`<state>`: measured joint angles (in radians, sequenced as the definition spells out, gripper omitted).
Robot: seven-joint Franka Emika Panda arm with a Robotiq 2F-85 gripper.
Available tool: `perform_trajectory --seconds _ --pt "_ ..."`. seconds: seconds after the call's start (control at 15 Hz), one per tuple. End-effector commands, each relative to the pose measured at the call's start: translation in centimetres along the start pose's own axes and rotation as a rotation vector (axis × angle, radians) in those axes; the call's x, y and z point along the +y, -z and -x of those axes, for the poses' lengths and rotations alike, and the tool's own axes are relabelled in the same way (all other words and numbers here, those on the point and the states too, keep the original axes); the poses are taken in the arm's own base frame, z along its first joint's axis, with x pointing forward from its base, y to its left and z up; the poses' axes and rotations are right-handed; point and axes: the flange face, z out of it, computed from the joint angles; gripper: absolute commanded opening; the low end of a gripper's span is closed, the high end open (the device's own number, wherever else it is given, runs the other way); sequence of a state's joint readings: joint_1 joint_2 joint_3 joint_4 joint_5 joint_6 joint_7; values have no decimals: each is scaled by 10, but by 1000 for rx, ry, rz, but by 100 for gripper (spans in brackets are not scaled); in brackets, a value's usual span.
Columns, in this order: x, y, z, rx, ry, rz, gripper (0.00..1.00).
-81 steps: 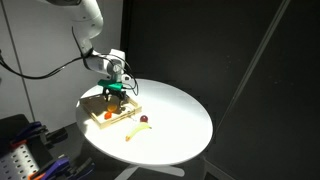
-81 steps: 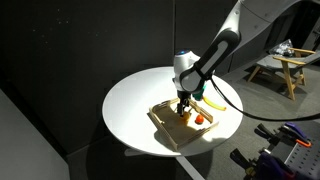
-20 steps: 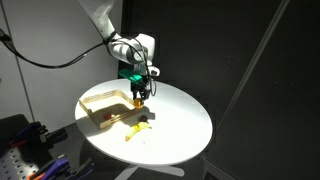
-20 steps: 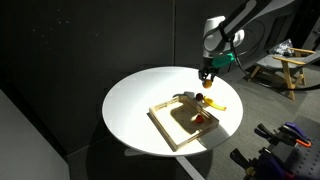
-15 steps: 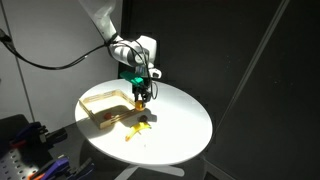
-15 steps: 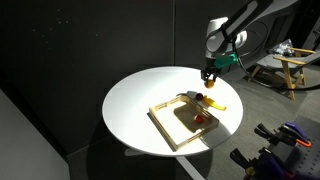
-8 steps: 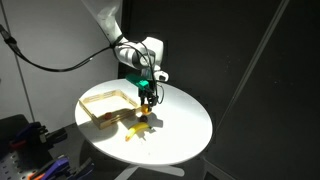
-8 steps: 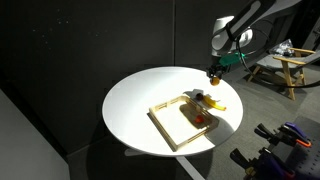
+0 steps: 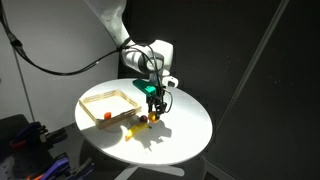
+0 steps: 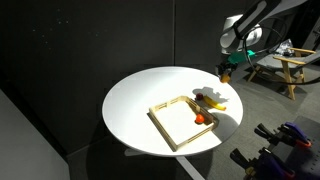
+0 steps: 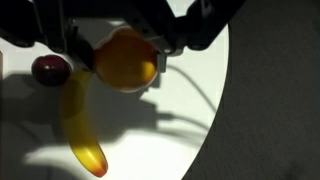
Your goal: Put the lemon on the table.
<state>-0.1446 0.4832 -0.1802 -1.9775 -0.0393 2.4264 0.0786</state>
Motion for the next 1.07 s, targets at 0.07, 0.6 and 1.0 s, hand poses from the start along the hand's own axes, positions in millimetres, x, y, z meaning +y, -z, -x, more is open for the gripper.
perform_trajectory --seconds 0.07,0.6,1.0 --pt "33 -4 6 -10 -48 2 40" --pt "45 -44 20 -74 -49 23 40" --pt "33 -73 20 -80 -9 11 40"
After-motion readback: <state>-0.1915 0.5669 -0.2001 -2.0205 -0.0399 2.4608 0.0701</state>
